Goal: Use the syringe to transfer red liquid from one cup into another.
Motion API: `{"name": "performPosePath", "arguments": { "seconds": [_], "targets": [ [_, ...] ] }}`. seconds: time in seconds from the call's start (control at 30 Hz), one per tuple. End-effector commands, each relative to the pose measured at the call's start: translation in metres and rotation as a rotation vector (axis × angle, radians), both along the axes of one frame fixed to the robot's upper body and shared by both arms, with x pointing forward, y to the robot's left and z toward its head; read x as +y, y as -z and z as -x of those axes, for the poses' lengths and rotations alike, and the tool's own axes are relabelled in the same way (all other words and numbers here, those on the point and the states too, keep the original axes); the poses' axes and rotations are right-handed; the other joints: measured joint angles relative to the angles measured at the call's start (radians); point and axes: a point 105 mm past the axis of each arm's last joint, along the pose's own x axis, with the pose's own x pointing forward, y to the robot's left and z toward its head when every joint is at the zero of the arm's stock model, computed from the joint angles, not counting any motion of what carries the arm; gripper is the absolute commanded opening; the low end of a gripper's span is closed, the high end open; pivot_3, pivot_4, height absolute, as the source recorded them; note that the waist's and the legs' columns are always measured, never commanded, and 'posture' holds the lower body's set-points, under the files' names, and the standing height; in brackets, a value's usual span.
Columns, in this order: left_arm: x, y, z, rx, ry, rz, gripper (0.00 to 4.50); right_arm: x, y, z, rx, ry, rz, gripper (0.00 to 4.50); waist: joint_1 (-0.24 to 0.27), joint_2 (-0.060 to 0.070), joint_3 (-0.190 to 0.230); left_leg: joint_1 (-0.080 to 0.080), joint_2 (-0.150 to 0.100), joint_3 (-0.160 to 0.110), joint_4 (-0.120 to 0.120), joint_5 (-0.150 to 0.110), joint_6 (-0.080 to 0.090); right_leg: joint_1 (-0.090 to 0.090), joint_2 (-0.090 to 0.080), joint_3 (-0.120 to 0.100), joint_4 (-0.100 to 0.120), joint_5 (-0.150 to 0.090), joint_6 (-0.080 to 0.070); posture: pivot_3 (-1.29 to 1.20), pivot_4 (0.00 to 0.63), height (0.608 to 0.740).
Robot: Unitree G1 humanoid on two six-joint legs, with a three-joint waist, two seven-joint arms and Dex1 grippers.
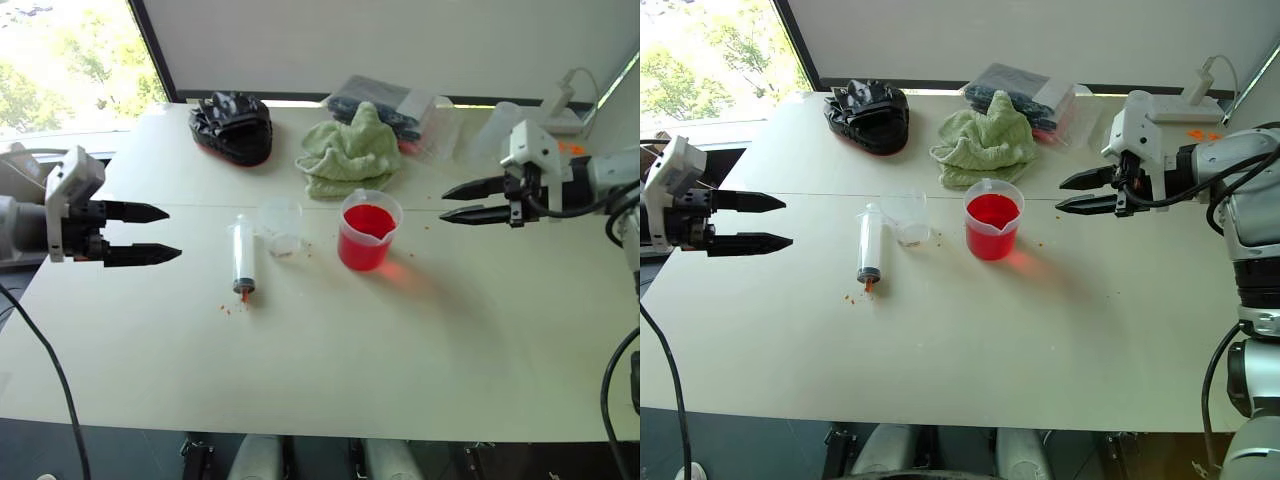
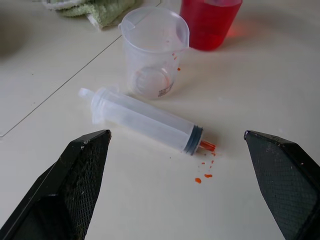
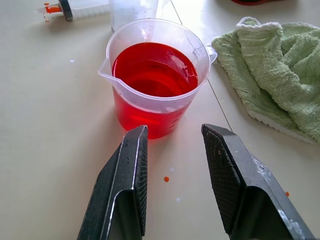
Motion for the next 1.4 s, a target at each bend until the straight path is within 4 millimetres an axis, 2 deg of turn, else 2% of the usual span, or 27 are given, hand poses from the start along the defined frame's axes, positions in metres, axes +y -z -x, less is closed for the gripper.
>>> {"name": "performPosePath", "arguments": {
  "seconds": [0.03,0.33,0.47,0.63,0.8,1.13,1.4],
  "targets": [
    [0.001,-0.011,-0.001,-0.021,-0.017,-0.007,4.47,0.003,-0.017,0.001,-0.074,-0.014,-0.004,1.78,0.0,0.0,0.0,0.0,0.0,0.0,0.0,0.0,0.0,0.0,0.0,0.0,0.0,0.0,0.0,0.0,0.15,0.711],
    [-0.011,-0.017,-0.005,0.01,-0.038,0.0,4.47,0.006,-0.014,0.0,-0.078,-0.009,-0.024,1.78,0.0,0.0,0.0,0.0,0.0,0.0,0.0,0.0,-0.001,0.0,0.0,0.0,0.0,0.0,0.0,0.0,0.15,0.711],
    [-0.034,-0.027,-0.018,0.04,-0.091,-0.046,4.47,0.006,-0.012,0.0,-0.082,-0.002,-0.018,1.78,0.006,0.0,0.0,-0.001,0.0,0.0,0.001,0.0,0.0,0.0,0.0,0.0,0.0,0.0,0.0,0.0,0.15,0.711],
    [-0.063,-0.027,-0.028,0.2,-0.155,-0.04,4.47,0.007,-0.009,0.002,-0.081,0.001,-0.024,1.78,0.002,0.0,0.0,-0.002,-0.001,0.0,0.001,0.001,-0.002,0.0,0.0,0.0,0.002,0.0,0.0,0.0,0.15,0.711],
    [-0.081,-0.013,-0.034,0.452,-0.248,-0.034,4.47,0.017,-0.005,0.005,-0.076,-0.01,-0.07,1.78,-0.006,0.0,0.0,-0.002,0.0,-0.001,0.001,0.001,-0.002,0.0,0.001,0.0,0.002,0.0,0.0,0.0,0.15,0.711],
    [-0.073,0.011,-0.056,0.629,-0.47,-0.132,4.47,0.021,0.0,0.015,-0.063,-0.005,-0.084,1.78,0.0,0.0,0.0,-0.002,0.0,-0.001,0.002,0.001,-0.003,0.0,0.0,0.0,0.002,0.0,0.0,0.0,0.15,0.711],
    [-0.08,0.026,-0.064,0.702,-0.545,-0.131,4.47,0.022,-0.003,0.016,-0.057,-0.007,-0.075,1.78,0.001,-0.001,0.0,-0.002,0.0,-0.001,0.002,0.001,-0.003,-0.001,0.0,0.0,0.002,0.0,0.0,0.0,0.15,0.711]
  ]
}}
